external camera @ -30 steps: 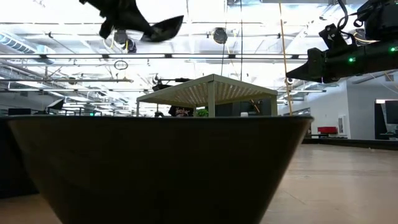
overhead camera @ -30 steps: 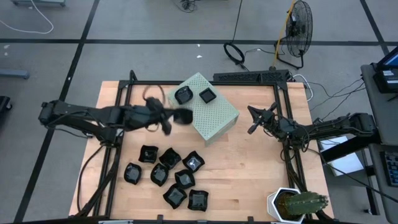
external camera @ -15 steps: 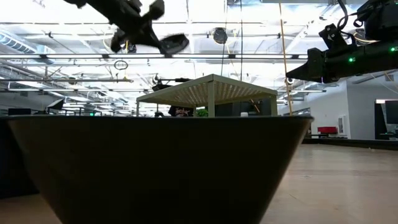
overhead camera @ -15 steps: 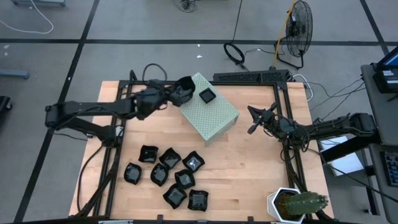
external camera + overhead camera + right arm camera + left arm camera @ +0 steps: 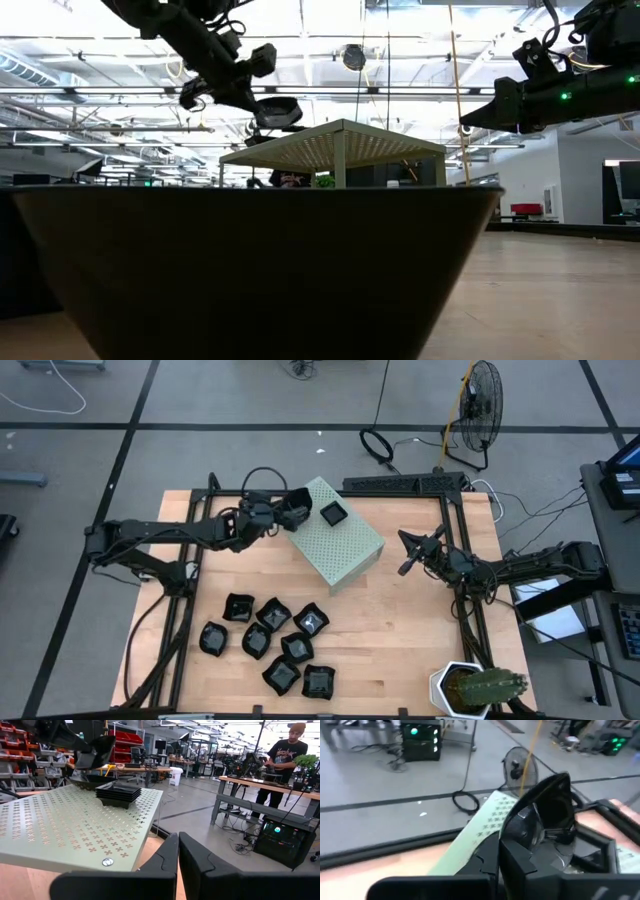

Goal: Pick & Place Mini shaped plates
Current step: Stack the leaf-shaped plate on top of the other leaf-shaped plate on the shelf

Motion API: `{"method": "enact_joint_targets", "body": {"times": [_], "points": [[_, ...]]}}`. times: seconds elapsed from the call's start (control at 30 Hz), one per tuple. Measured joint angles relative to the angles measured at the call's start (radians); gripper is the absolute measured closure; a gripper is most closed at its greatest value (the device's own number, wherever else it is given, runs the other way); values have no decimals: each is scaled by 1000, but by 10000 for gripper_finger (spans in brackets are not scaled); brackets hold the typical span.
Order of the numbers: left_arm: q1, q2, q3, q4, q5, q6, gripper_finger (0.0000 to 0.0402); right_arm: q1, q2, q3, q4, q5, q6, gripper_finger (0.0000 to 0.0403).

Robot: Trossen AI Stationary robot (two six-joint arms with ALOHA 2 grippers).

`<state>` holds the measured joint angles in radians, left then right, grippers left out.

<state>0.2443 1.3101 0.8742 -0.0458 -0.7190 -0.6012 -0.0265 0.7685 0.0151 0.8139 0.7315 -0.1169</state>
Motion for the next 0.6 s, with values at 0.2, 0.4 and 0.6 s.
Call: {"method": "enact_joint_targets", "body": {"times": [0.2, 0.4, 0.6], "points": [[-1, 0, 0, -91, -15, -93, 384, 0, 0, 0, 0, 0, 0, 399], [-11, 8, 0, -84, -15, -89, 391, 0, 0, 0, 0, 0, 0, 399], [-11, 7, 0, -84, -15, -85, 367, 0, 0, 0, 0, 0, 0, 399]]}}
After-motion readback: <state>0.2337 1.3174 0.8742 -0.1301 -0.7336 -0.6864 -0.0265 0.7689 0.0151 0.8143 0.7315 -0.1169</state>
